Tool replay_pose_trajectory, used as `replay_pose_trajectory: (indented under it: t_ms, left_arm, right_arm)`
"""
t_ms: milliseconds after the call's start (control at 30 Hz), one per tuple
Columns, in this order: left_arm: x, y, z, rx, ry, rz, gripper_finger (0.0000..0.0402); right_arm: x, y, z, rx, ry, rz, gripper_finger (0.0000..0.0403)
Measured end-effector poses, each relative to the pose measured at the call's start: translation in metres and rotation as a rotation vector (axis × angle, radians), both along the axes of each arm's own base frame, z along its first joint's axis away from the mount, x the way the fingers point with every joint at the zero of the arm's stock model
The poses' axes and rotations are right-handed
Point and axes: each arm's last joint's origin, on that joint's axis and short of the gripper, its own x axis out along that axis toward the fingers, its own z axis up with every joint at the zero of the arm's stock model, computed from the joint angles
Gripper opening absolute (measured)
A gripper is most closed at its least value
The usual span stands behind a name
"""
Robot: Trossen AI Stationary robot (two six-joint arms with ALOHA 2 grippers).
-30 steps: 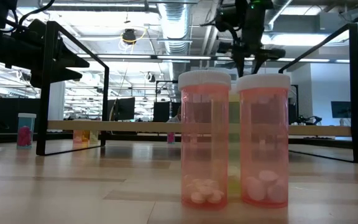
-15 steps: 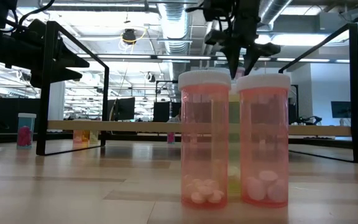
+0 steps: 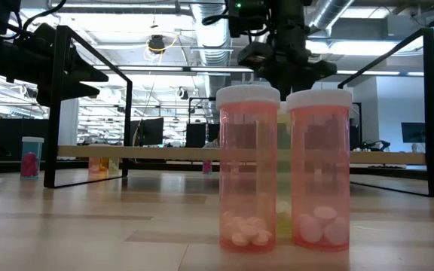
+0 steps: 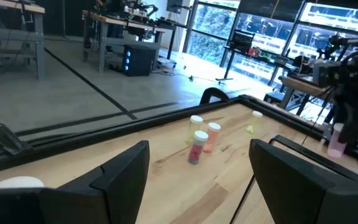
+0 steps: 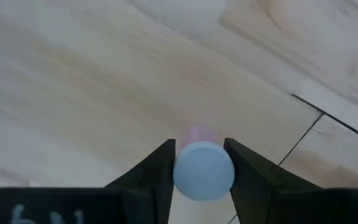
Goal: Pick and place medicine bottles onto shelf by color
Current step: Put the pink pill bottle on the shelf
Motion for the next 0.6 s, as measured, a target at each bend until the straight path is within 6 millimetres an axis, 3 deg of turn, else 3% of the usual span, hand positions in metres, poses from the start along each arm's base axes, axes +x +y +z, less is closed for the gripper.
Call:
replay_pose_trajectory:
  t_ms: [267, 600]
  left_arm:
    - [0.0, 0.0, 0.0, 0.0, 0.001, 0.001, 0.0265]
    - [0.0, 0.0, 0.0, 0.0, 0.001, 0.001, 0.0265]
  right_arm:
    - [0.003, 0.01, -0.003, -0.004, -0.005, 0.244, 0.016]
    - [0.01, 0.018, -0.002, -0.024, -0.073, 0.378, 0.0162]
